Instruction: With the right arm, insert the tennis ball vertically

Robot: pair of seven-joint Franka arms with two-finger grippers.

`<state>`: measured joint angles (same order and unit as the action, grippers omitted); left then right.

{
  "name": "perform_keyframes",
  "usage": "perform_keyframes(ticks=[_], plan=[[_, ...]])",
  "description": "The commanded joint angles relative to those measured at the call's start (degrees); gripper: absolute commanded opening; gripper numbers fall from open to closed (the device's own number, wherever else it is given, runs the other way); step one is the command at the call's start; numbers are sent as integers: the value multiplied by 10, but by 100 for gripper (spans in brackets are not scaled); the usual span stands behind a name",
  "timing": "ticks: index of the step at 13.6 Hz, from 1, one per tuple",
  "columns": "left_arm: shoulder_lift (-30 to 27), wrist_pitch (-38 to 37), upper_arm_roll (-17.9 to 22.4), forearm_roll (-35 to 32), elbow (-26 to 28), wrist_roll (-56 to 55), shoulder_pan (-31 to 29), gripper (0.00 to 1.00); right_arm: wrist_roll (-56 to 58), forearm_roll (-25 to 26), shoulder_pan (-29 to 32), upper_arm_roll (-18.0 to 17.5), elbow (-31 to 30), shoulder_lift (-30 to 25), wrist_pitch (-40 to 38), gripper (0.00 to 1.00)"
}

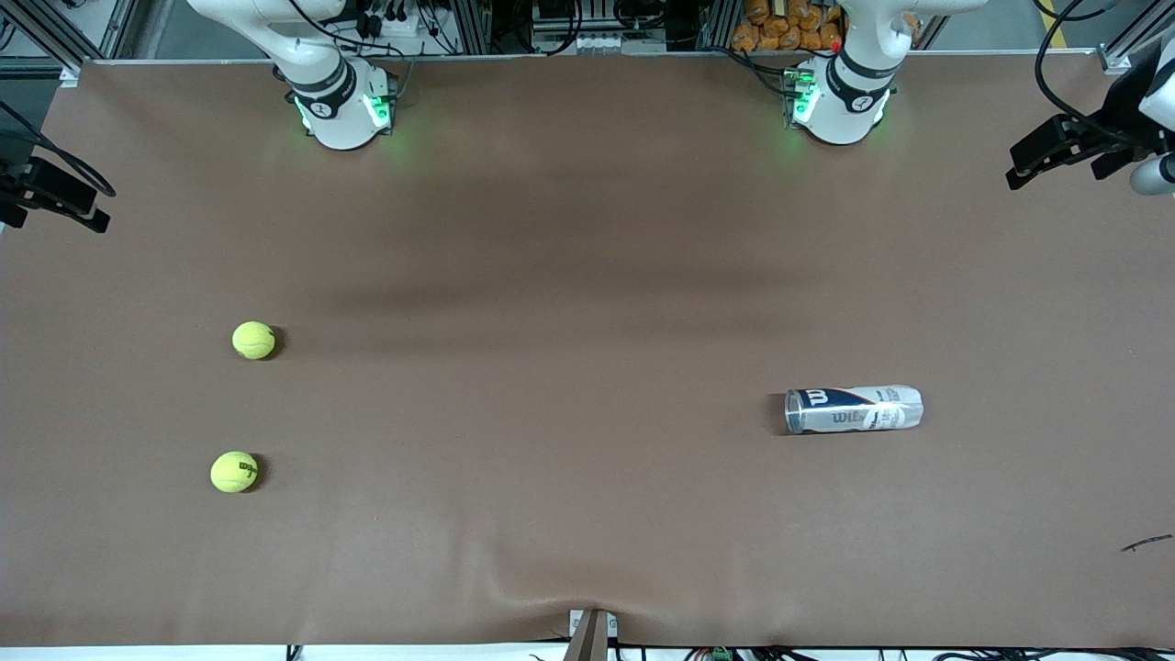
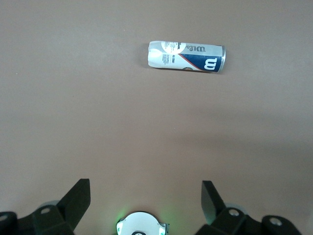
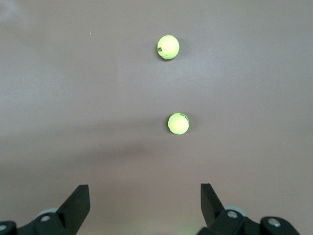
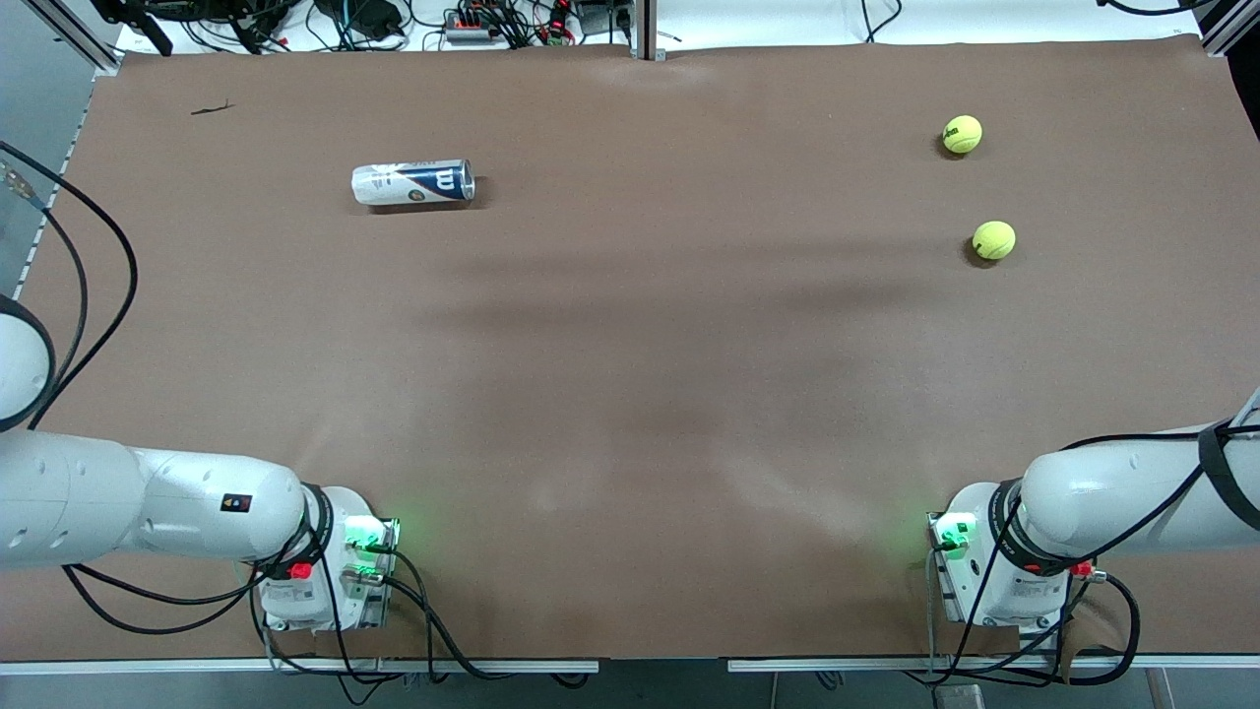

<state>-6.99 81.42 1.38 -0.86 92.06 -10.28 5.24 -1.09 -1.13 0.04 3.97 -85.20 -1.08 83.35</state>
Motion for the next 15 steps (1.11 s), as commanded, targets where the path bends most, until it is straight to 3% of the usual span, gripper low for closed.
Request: perform_keyframes(ticks=[1,5,15], plan=[[14,-7,-2,-10,-8,5,-2,100,-8,-8,0,0,9,2,-5,100],[49,5,-4,-10,1,6,0,100,-8,-8,0,0,9,2,-5,100],[98,314,-8,-26,215,59,3,100,-8,-8,-1,0,9,2,-5,100]])
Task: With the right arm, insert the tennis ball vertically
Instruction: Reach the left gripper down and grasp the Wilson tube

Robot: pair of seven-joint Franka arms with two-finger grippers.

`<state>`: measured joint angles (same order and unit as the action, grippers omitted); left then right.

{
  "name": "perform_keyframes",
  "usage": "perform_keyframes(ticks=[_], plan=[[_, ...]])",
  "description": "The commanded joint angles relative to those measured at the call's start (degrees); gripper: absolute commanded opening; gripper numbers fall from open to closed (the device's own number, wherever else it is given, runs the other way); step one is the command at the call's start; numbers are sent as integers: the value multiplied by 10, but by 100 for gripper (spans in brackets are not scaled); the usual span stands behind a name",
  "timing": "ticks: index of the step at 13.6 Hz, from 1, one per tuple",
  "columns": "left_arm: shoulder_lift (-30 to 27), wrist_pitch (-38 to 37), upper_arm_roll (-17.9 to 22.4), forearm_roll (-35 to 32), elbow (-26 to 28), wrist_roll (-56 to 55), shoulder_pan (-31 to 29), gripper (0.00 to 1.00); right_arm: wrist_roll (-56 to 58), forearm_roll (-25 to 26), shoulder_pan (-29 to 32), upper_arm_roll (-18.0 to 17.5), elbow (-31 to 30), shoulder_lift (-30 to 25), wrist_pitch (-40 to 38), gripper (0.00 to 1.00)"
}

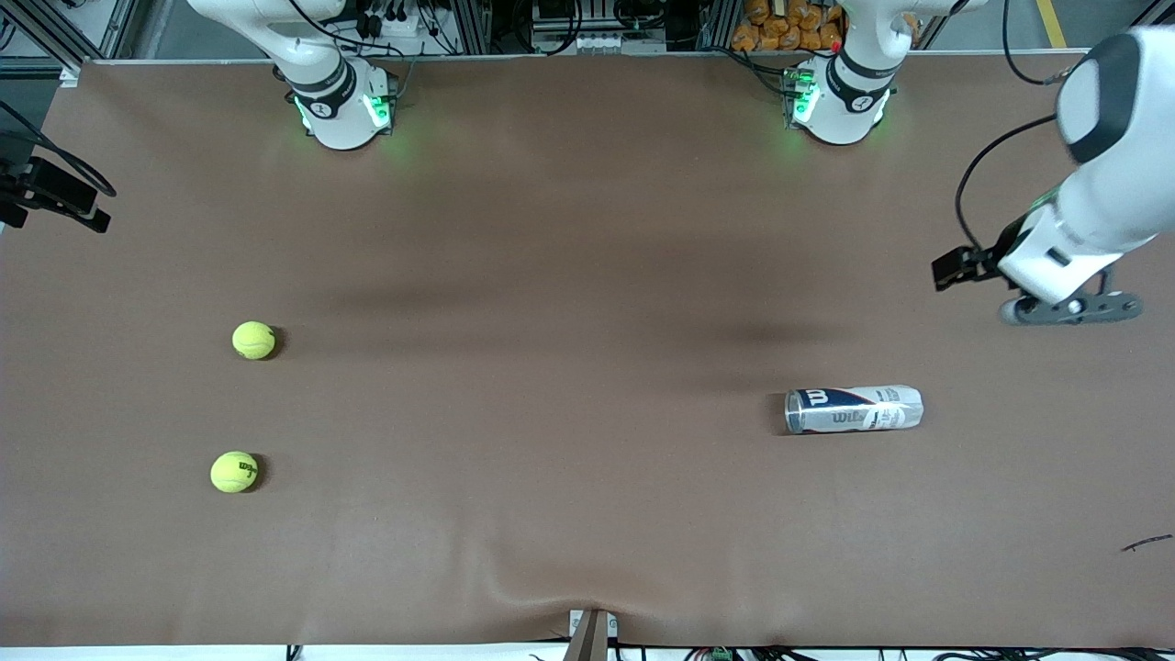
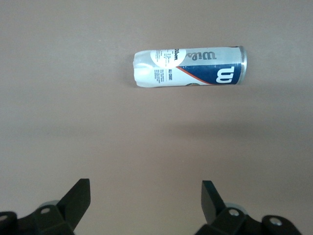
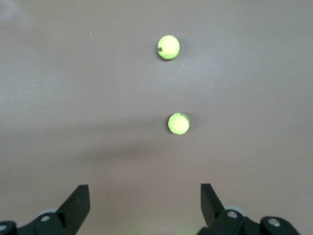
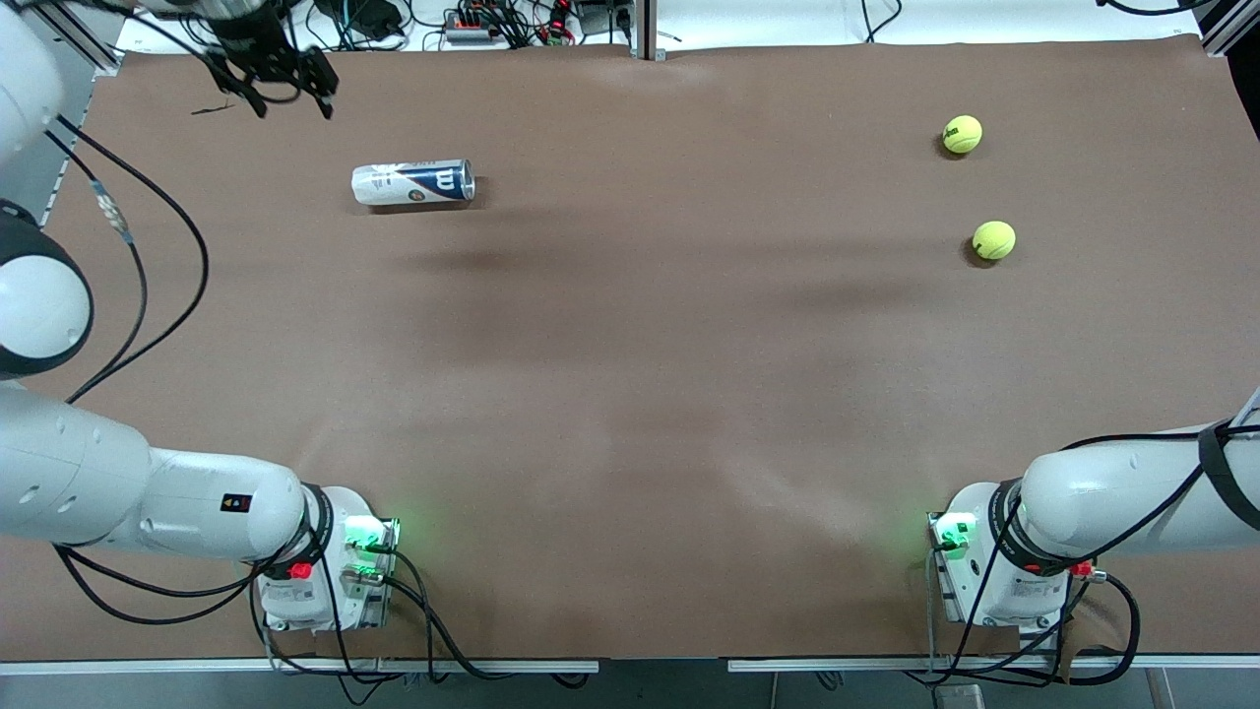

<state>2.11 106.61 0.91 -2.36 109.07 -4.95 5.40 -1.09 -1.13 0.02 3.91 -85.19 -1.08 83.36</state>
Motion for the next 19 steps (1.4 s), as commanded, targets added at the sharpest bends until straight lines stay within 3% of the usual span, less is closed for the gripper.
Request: perform_keyframes(ticks=[1,6,9,15,19], plan=[[17,94,-3,-12,61,6,1,100,-9,-8,-1,0,9,2,-5,100],[52,166,-16,-28,93,36,8,100,-8,-8,-1,0,9,2,-5,100],[62,255,-24,-92,149,54,7,100,-8,-8,-1,0,9,2,-5,100],[159,344,-24,-154,131,304,-9,100,-8,-8,-2,0,9,2,-5,100],[205,345,-24,-200,92,424,-13,100,-9,-8,-3,0,9,2,-5,100]])
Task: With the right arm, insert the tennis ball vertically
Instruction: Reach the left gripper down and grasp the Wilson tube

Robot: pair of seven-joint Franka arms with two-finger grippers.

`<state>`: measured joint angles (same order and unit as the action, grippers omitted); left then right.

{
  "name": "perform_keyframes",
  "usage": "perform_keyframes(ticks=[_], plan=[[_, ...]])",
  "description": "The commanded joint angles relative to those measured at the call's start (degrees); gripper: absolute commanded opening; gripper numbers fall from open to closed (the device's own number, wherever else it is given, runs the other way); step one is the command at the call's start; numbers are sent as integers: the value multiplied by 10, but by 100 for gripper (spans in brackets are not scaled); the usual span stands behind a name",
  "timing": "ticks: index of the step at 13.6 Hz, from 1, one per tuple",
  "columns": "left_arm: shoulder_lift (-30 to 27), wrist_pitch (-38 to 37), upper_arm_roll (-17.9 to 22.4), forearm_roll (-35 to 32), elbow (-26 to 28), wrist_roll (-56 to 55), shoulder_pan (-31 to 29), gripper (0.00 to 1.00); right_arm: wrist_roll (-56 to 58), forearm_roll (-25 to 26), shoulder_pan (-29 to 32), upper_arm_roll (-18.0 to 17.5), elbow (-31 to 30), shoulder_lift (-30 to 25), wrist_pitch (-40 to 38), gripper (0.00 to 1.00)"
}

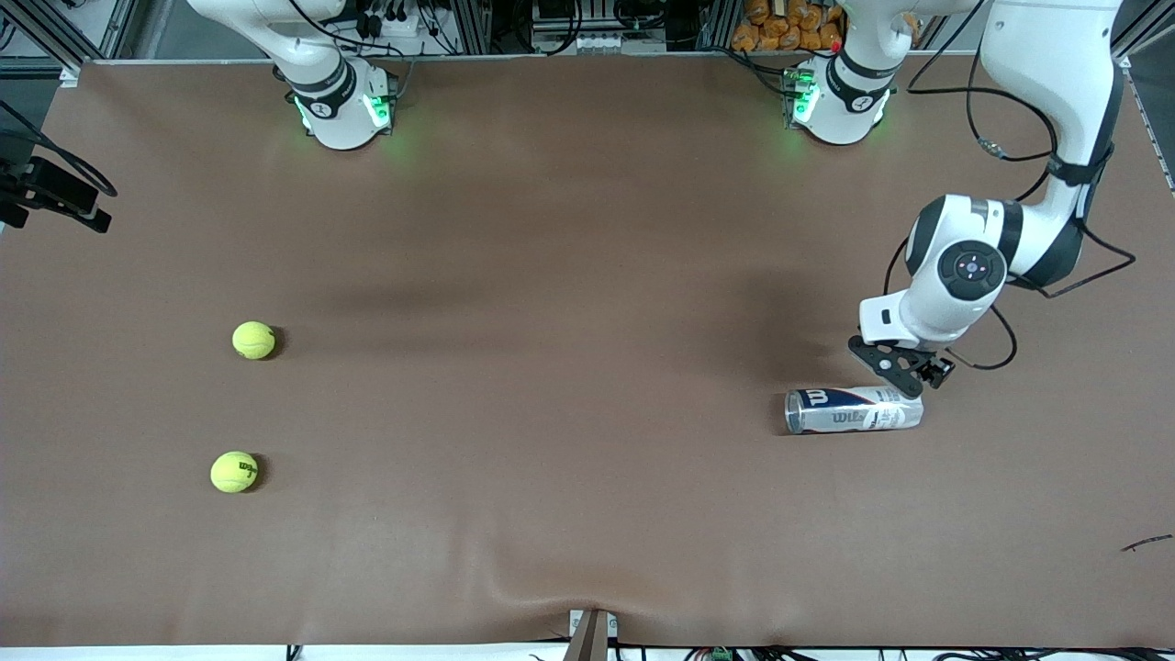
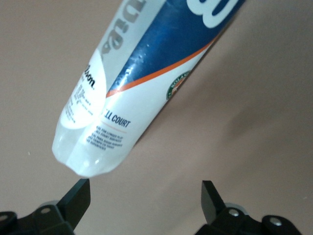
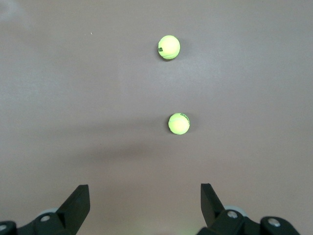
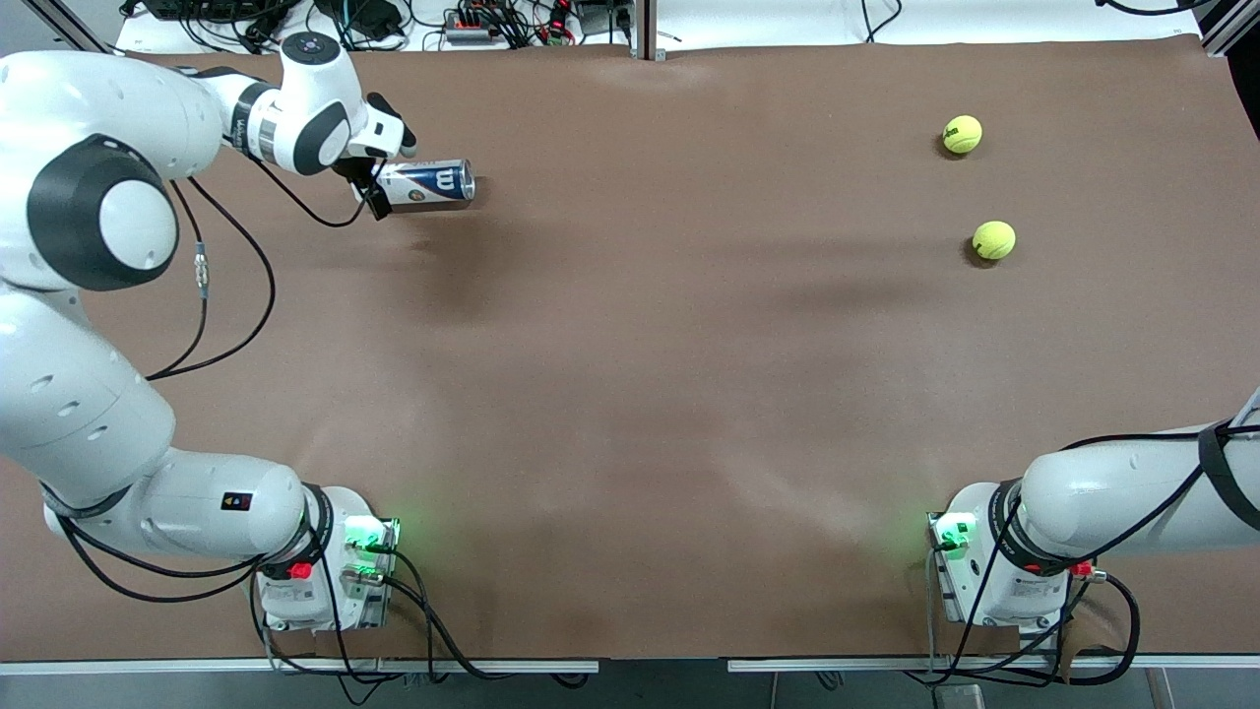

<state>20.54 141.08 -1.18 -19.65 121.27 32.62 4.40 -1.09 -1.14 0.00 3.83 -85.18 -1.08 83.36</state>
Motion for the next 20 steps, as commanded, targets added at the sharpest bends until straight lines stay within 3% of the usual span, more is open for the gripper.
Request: perform_keyframes(ticks=[1,7,11,14,20], plan=[[21,-1,-3,-34,-37,77,-3,100,-9,-9,-3,0,9,3,-4,100],[67,-13,-1,-106,-89,103,33,100,-9,-8,-1,0,9,3,-4,100],[106,-79,-3,-152,-160,104,55,100,-8,-8,0,0,9,3,-4,100],[127,-108,1,-155,-180,90,83,100,-8,-8,-1,0,9,3,-4,100],[153,-114,2,-240,-184,51,90,100,-2,-4,1,0,9,33,-1,100]])
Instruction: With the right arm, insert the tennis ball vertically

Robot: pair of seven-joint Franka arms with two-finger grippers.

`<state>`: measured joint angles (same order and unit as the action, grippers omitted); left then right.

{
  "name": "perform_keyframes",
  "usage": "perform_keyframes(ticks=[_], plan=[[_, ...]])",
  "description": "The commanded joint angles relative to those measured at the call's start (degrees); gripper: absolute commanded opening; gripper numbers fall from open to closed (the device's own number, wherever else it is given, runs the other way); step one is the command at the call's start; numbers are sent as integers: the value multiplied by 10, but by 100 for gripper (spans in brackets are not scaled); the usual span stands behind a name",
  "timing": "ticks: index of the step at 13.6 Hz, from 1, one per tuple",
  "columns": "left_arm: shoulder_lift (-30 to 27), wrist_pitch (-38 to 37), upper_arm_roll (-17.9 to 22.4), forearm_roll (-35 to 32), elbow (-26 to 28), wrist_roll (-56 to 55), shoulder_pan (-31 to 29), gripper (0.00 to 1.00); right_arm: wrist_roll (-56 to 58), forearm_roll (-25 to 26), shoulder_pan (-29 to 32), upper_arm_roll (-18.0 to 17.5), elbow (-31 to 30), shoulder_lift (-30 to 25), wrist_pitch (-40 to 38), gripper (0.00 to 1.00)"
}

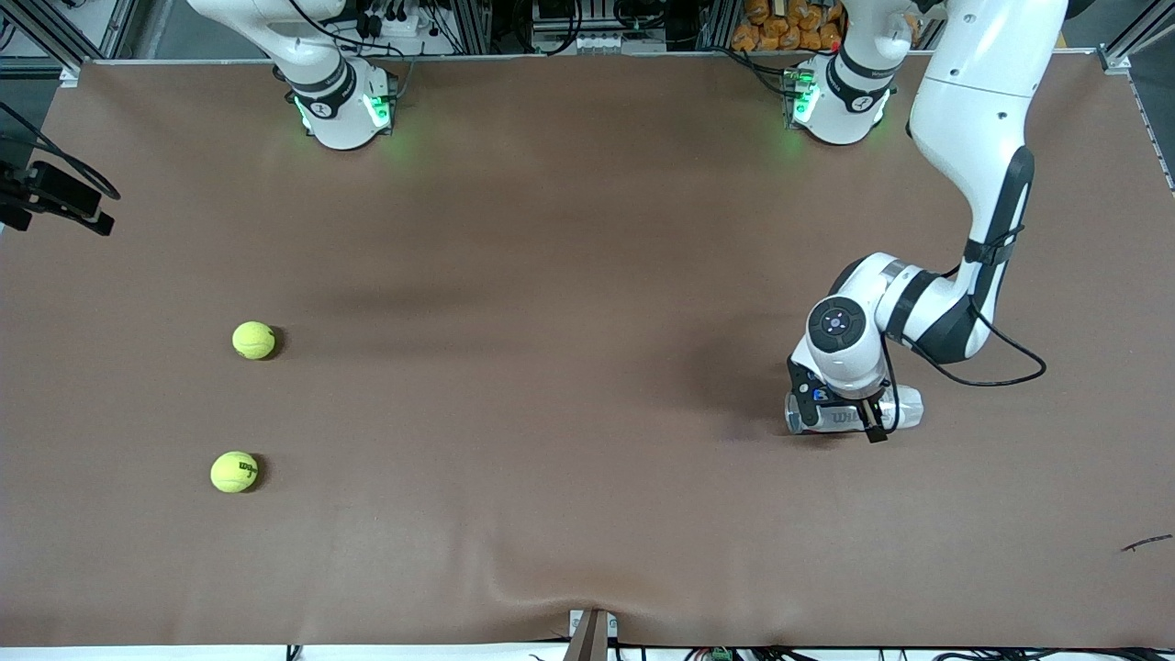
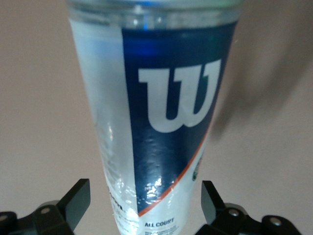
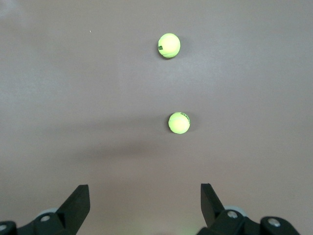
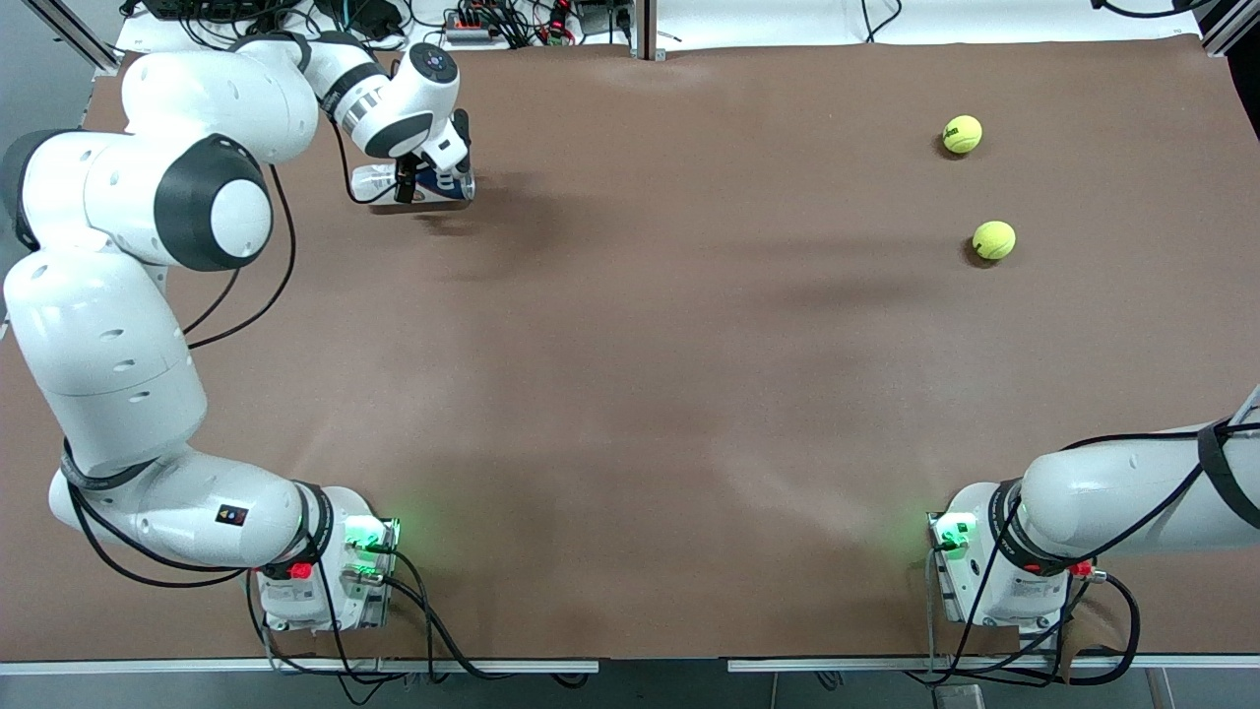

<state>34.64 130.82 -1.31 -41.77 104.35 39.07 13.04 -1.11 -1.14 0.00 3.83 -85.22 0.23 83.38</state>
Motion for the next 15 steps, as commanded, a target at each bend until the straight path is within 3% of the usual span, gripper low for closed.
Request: perform_keyframes(ticks=[1,10,15], plan=[[14,-12,3,-20,-15,-20,4,100,-2,-6,1,0,9,25,0,100],[25,-15,3,-54,-20,-56,3,100,-2,-6,-30,0,9,158,28,100],[32,-15,3,-58,-21,-62,-3,100,0,26,-54,1,2,243,4,100]])
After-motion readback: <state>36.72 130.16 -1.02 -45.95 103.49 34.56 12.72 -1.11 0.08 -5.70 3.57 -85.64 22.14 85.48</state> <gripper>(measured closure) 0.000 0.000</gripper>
